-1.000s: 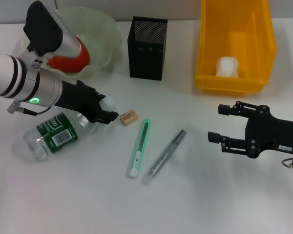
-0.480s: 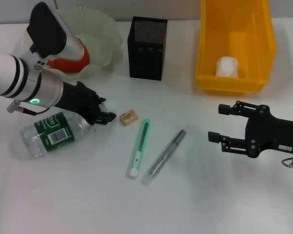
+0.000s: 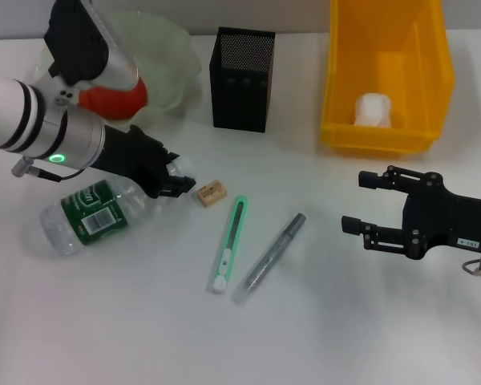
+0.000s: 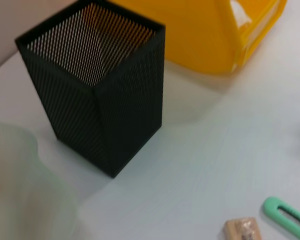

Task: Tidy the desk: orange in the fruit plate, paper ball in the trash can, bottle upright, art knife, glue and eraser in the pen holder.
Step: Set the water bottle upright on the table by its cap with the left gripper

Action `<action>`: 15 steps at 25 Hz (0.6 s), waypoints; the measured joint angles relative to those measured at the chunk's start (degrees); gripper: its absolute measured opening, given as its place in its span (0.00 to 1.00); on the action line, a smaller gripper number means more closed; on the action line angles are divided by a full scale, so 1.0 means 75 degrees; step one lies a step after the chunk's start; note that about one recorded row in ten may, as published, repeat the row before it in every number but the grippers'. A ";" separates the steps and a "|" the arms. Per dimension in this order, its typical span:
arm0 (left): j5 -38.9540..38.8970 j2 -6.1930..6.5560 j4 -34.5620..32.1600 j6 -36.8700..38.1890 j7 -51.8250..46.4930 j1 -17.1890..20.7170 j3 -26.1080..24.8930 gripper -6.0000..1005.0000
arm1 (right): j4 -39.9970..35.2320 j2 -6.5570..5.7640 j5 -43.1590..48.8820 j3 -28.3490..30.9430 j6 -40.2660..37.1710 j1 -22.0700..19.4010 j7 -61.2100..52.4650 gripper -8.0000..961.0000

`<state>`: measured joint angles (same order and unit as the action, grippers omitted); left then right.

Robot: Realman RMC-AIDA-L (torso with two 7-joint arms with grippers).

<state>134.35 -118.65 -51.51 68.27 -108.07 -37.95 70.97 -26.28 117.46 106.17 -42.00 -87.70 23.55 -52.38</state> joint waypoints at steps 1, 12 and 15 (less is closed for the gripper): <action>-0.0099 0.0004 -0.0071 0.0058 0.0029 0.0026 -0.0011 0.44 | 0.0000 0.0001 0.0000 -0.0001 -0.0001 0.0000 0.0000 0.78; -0.1206 0.0046 -0.0572 0.0887 0.0876 0.0360 -0.1106 0.45 | 0.0000 0.0007 0.0000 -0.0060 -0.0056 0.0000 0.0000 0.78; -0.1331 0.0047 -0.0574 0.0978 0.1009 0.0406 -0.1321 0.45 | 0.0000 0.0007 0.0000 -0.0060 -0.0091 0.0000 -0.0007 0.78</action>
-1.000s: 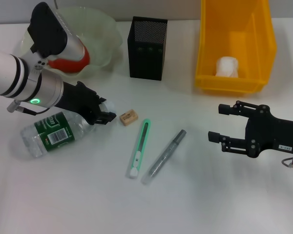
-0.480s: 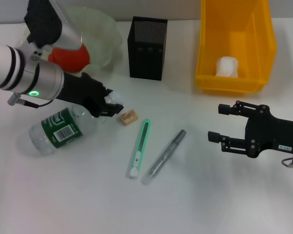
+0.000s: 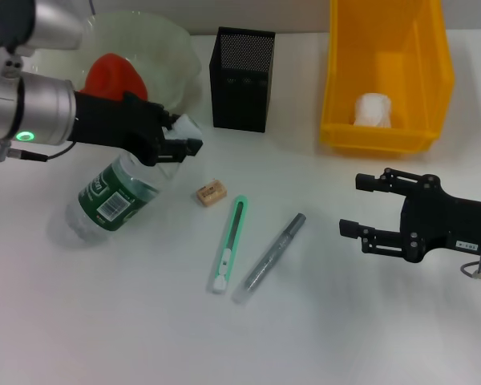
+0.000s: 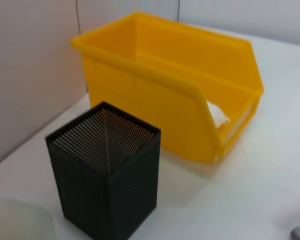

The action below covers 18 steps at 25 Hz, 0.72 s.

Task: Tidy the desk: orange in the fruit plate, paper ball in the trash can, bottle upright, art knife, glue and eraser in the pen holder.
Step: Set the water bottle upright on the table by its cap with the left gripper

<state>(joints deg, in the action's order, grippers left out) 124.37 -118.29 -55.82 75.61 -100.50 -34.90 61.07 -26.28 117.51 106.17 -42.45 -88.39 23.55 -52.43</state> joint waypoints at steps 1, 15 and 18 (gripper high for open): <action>-0.0081 0.0003 -0.0003 0.0028 0.0068 0.0038 -0.0093 0.45 | 0.0000 0.0000 0.0000 0.0000 -0.0001 0.0000 -0.0004 0.78; -0.0759 0.0023 -0.0151 0.0525 0.0696 0.0457 -0.0979 0.46 | 0.0021 0.0012 0.0010 -0.0011 -0.0017 0.0041 -0.0070 0.78; -0.0862 0.0023 -0.0159 0.0584 0.0784 0.0507 -0.1081 0.46 | 0.0021 0.0022 0.0012 -0.0011 -0.0017 0.0056 -0.0077 0.78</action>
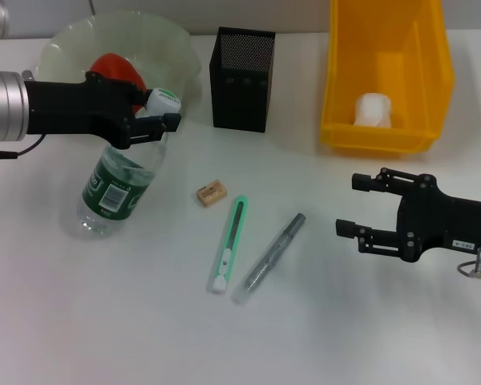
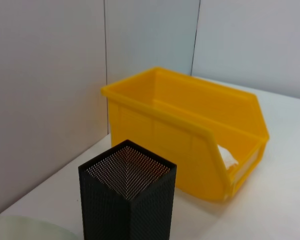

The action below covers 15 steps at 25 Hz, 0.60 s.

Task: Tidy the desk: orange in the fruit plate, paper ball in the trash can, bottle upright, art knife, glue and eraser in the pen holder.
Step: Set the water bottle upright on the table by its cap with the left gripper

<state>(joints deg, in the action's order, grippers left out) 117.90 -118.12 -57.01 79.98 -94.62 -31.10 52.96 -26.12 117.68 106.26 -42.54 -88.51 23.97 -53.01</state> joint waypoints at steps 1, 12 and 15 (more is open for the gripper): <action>-0.0063 0.0000 0.0000 0.0018 0.0018 0.0022 -0.0009 0.46 | -0.0001 0.0005 0.0000 0.0000 0.0000 0.0008 -0.0005 0.78; -0.0415 0.0004 -0.0038 0.0033 0.0254 0.0207 -0.0098 0.47 | -0.0051 0.0061 0.0014 -0.0108 0.0001 0.0027 -0.0091 0.78; -0.0516 -0.0002 -0.0038 0.0056 0.0373 0.0258 -0.0202 0.47 | -0.0054 0.0061 0.0014 -0.0106 0.0001 0.0027 -0.0092 0.78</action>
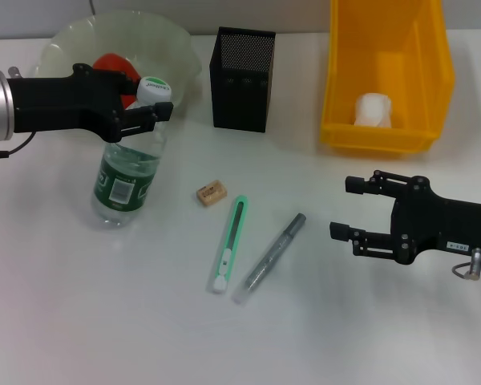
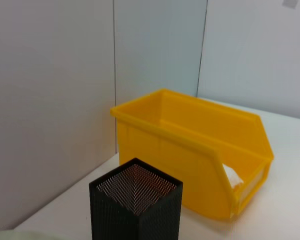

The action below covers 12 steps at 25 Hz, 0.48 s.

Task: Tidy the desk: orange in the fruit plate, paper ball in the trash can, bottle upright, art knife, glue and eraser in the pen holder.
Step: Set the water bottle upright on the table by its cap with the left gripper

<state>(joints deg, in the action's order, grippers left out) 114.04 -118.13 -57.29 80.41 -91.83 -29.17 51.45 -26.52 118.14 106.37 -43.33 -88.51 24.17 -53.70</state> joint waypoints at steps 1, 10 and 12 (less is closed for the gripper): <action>-0.0029 0.0000 0.0000 0.0007 0.0015 0.0010 -0.0008 0.47 | -0.0001 0.0000 0.0000 0.0000 0.0000 0.0000 0.0000 0.78; -0.0197 0.0009 0.0023 0.0034 0.0149 0.0094 -0.0118 0.48 | -0.0003 0.0017 0.0000 0.0001 0.0000 -0.0001 -0.0012 0.78; -0.0239 0.0007 0.0041 0.0066 0.0193 0.0109 -0.0195 0.48 | -0.0002 0.0022 0.0000 0.0001 0.0001 -0.0001 -0.0011 0.78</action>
<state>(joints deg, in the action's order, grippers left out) 112.25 -118.08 -56.98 80.90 -90.38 -28.35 49.98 -26.54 118.30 106.37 -43.33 -88.50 24.17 -53.79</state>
